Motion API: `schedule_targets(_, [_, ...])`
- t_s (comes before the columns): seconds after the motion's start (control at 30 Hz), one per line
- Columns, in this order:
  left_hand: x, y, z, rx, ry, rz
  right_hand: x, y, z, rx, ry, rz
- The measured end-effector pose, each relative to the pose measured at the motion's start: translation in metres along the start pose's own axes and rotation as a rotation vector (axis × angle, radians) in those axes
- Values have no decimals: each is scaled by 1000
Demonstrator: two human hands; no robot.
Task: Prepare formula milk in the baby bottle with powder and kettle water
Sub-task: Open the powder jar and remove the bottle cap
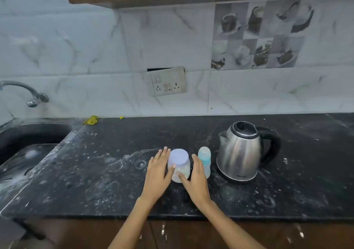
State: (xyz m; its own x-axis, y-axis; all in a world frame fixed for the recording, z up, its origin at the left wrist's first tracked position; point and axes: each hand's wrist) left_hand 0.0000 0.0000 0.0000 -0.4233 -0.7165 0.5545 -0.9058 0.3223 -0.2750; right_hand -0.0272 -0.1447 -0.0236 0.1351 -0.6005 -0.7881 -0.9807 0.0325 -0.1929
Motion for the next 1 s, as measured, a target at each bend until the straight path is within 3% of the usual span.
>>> schedule_targets(0.23, [-19,-61,-5,-461,-21,125,14,-33,18,-21,-142,145])
schedule_targets(0.4, [-23,-80,-4,-614,-29,251,34,-41,27,-16,-253,151])
schedule_targets(0.57, [-29,-89,-8,-700,-24,228,38,-43,27,-33,-336,129])
schedule_targets(0.77, [-29,-97,-10,-682,-166,252,37,-50,32,-17,-324,144])
schedule_targets(0.9, [-17,-89,-3,-463,-439,202,41,-52,27,-23,-305,115])
schedule_targets(1.0, [-12,-93,-11,-342,-397,80,41,-49,27,-28,-295,109])
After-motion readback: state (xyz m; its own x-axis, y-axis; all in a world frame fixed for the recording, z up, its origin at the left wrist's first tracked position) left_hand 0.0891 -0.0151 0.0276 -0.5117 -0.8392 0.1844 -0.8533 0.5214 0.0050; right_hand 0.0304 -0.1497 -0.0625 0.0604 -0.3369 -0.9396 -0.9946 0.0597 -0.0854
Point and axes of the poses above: each hand's wrist, its own y-axis away from the middle knuckle, its own z-axis out of the palm, x = y × z, and after that the axes turned 10 degrees about -x, right-handed
